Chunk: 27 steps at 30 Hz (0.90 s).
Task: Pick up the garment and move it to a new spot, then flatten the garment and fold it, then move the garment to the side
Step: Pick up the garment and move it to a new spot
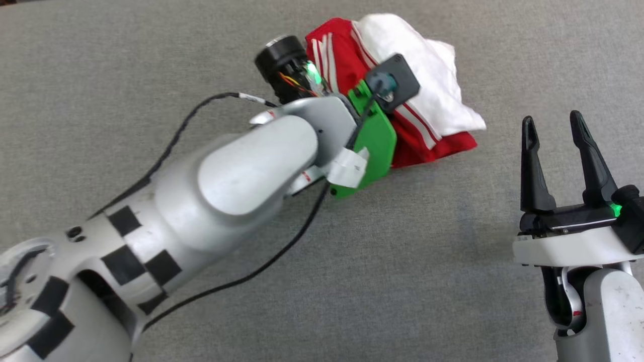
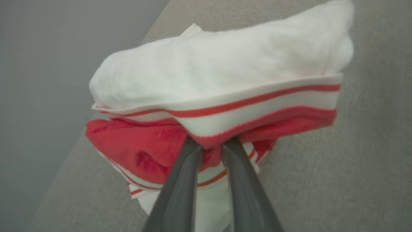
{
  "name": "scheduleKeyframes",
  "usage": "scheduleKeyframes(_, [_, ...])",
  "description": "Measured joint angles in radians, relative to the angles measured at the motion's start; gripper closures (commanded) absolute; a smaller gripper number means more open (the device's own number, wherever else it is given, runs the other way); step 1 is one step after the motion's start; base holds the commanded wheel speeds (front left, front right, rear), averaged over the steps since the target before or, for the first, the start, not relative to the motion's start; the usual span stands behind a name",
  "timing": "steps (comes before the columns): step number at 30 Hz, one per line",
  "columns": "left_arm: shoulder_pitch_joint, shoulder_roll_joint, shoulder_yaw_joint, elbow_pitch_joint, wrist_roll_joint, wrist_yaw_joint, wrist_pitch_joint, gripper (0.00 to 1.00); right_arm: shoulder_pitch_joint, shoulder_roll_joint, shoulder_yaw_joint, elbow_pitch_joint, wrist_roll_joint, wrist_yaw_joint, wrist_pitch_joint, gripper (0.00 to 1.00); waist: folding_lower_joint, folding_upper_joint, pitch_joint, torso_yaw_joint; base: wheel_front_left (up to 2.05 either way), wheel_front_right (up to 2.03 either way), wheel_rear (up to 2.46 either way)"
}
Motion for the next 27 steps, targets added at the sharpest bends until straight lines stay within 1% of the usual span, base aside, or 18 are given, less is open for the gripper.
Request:
scheduleKeyframes(2, [0.001,-0.052,-0.028,0.047,0.006,0.0,-0.013,1.0,-0.007,0.0,-0.001,-0.001,0.004,0.0,0.0,0.0,0.0,0.0,0.026,-0.018,0.0,0.0,0.0])
scheduleKeyframes(5, [0.014,-0.115,-0.037,0.096,0.035,0.0,-0.019,1.0,-0.018,0.0,0.0,-0.004,0.012,0.0,0.0,0.0,0.0,0.0,0.061,-0.041,0.0,0.0,0.0])
scheduleKeyframes(8, [0.071,-0.16,-0.037,0.105,0.107,0.0,0.014,1.0,-0.024,0.0,0.002,-0.004,0.018,0.0,0.0,0.0,0.0,0.0,0.09,-0.063,0.0,0.0,0.0])
scheduleKeyframes(12, [0.112,-0.174,-0.033,0.108,0.13,0.004,0.023,1.0,-0.032,0.0,0.002,-0.003,0.019,0.0,0.0,0.0,0.0,0.0,0.117,-0.086,0.0,0.0,0.0])
scheduleKeyframes(15, [0.112,-0.176,-0.032,0.126,0.149,0.003,-0.023,1.0,-0.032,0.0,0.002,0.001,0.018,0.0,0.0,0.0,0.0,0.0,0.121,-0.089,0.0,0.0,0.0])
scheduleKeyframes(16, [0.112,-0.178,-0.033,0.136,0.149,0.003,-0.046,0.63,-0.032,0.0,0.001,0.002,0.018,0.0,0.0,0.0,0.0,0.0,0.118,-0.087,0.0,0.0,0.0])
scheduleKeyframes(17, [0.111,-0.179,-0.035,0.146,0.15,0.003,-0.075,0.0,-0.032,0.0,-0.001,0.002,0.016,0.0,0.0,0.0,0.0,0.0,0.115,-0.086,0.0,0.0,0.0])
scheduleKeyframes(24, [0.101,-0.205,-0.037,0.191,0.1,0.003,-0.299,0.0,0.012,0.001,-0.025,0.01,-0.009,0.0,0.0,0.0,0.0,0.0,0.058,-0.058,0.0,0.0,0.0])
scheduleKeyframes(26, [0.103,-0.208,-0.016,0.196,0.092,0.006,-0.358,0.0,0.037,0.0,-0.029,0.013,-0.012,0.0,0.0,0.0,0.0,0.0,0.03,-0.044,0.0,0.0,0.0])
scheduleKeyframes(27, [0.106,-0.208,-0.007,0.194,0.087,0.014,-0.381,0.0,0.045,0.0,-0.03,0.013,-0.015,0.0,0.0,0.0,0.0,0.0,0.017,-0.037,0.0,0.0,0.0])
